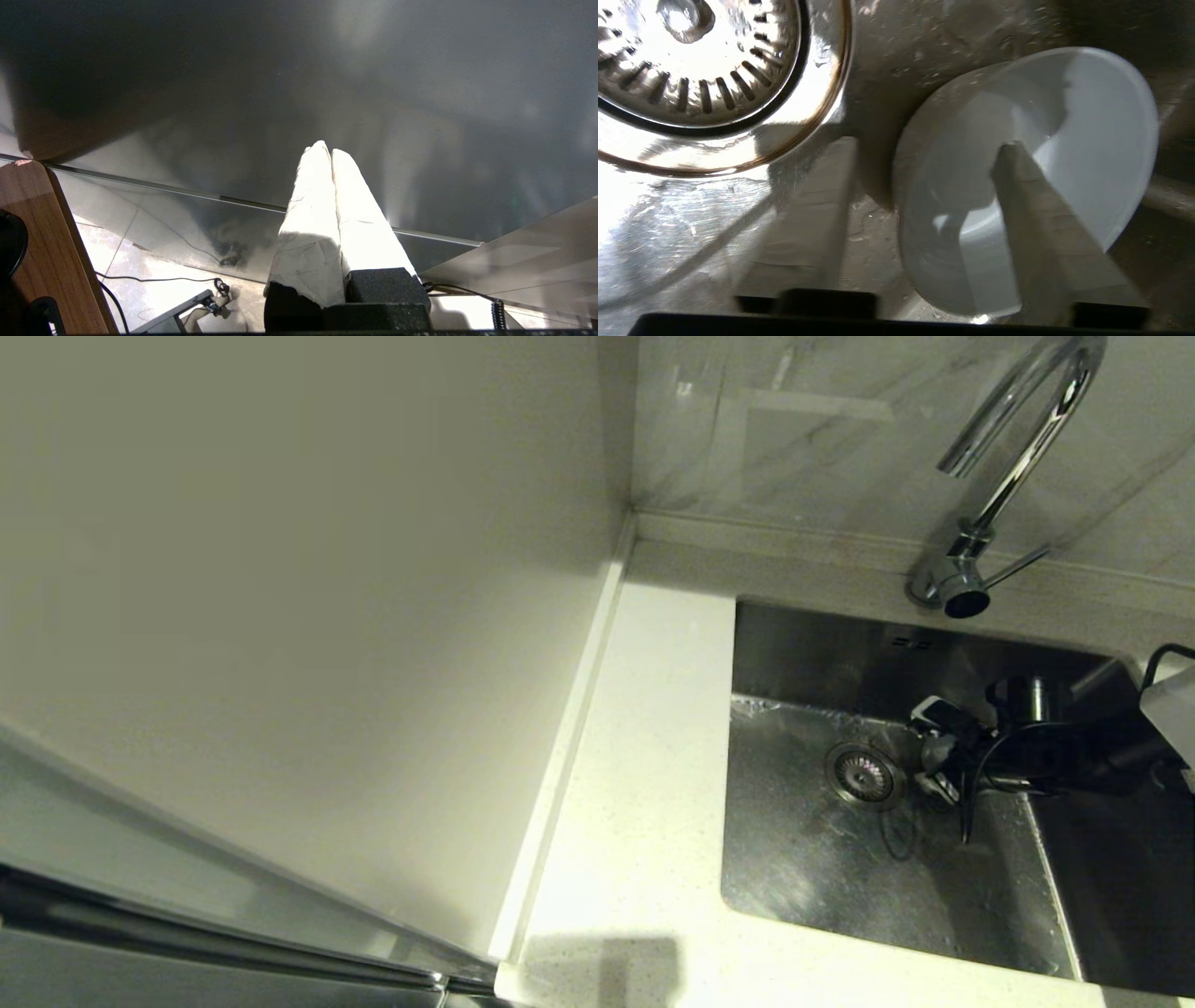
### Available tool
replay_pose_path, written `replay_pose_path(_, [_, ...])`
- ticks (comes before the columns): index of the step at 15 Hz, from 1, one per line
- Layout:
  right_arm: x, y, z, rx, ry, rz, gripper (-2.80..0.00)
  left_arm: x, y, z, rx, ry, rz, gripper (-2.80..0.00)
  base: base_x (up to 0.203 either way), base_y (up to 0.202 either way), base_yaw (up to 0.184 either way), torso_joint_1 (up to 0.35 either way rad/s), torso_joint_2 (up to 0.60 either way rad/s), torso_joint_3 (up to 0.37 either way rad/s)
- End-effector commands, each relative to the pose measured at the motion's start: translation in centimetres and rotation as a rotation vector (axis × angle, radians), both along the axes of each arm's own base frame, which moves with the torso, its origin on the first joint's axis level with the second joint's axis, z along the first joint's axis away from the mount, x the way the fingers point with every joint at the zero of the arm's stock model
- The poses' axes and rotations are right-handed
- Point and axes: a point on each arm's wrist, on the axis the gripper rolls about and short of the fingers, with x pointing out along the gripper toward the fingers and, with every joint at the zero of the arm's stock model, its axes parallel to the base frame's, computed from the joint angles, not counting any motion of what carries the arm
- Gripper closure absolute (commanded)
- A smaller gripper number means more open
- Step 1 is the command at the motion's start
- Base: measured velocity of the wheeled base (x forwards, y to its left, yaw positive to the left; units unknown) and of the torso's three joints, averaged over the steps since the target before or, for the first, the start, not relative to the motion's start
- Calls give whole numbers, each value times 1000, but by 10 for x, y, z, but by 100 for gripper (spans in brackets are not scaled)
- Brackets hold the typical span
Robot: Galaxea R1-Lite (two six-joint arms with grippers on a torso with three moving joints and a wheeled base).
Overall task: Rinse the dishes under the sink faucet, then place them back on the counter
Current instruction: Put a bowl into the sink
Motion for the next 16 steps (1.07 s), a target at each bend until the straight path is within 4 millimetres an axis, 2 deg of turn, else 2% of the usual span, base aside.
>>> replay_pose_path(1, [-14,4,42,-3,-62,-10,-280,0,0,0,0,1,1,0,0,0,0,0,0,0])
replay_pose_path(2, [-25,7,68,6,-94,-22,-280,0,0,-1,0,3,1,0,0,0,0,0,0,0])
replay_pose_path(4, [-61,15,130,35,-155,-54,-280,0,0,-1,0,2,1,0,0,0,0,0,0,0])
replay_pose_path(6, [-106,22,186,66,-186,-95,-280,0,0,-1,0,2,1,0,0,0,0,0,0,0])
replay_pose_path(8, [-153,21,230,86,-192,-156,-280,0,0,-1,0,3,1,0,0,0,0,0,0,0])
replay_pose_path(10, [-192,15,256,98,-96,-257,-280,0,0,-1,0,3,1,0,0,0,0,0,0,0])
replay_pose_path(12, [-220,14,273,36,-23,-397,-280,0,0,-1,0,3,1,0,0,0,0,0,0,0])
replay_pose_path(14, [-235,13,278,-34,14,-510,-280,0,0,-1,0,3,1,0,0,0,0,0,0,0])
replay_pose_path(16, [-246,9,273,-46,92,-570,-280,0,0,-1,0,3,1,0,0,0,0,0,0,0])
